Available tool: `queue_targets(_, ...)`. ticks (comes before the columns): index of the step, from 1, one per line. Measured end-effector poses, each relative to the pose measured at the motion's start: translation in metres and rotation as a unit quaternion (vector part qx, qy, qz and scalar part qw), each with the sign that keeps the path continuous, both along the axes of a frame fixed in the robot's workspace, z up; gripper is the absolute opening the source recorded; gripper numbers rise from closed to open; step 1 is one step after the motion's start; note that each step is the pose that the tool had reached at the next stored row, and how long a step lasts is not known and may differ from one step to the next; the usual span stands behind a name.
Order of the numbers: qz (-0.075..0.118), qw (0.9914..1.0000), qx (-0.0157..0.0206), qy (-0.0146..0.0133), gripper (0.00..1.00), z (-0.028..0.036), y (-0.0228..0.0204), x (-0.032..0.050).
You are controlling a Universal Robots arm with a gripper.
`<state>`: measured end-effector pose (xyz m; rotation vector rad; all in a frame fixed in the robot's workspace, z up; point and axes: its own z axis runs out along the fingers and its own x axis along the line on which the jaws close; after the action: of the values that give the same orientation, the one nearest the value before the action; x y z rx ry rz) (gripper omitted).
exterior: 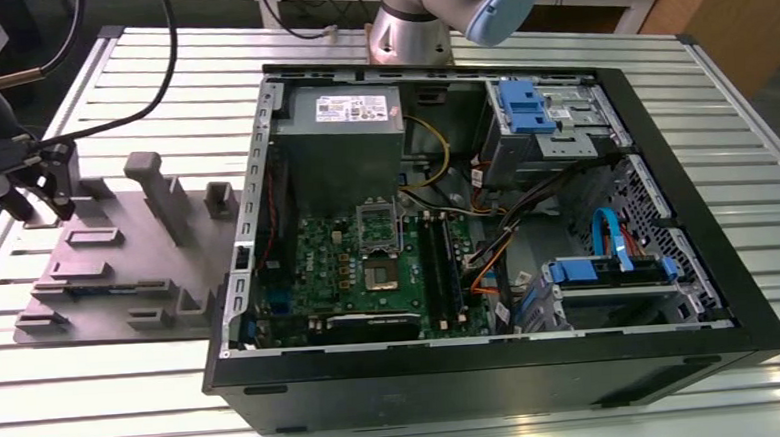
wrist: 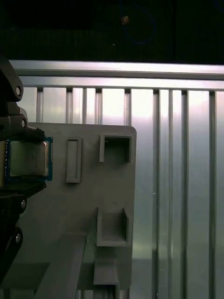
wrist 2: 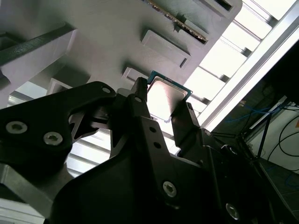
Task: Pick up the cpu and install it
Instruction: 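Pick up the cpu and move it towards the insertion slot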
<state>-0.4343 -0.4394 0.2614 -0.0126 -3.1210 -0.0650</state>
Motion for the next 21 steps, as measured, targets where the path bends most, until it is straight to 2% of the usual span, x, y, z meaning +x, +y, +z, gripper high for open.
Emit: queue_targets(21, 0.000, 1.00000, 0.0000, 0.0000, 0.45, 0.0071, 0.0000, 0.0000)
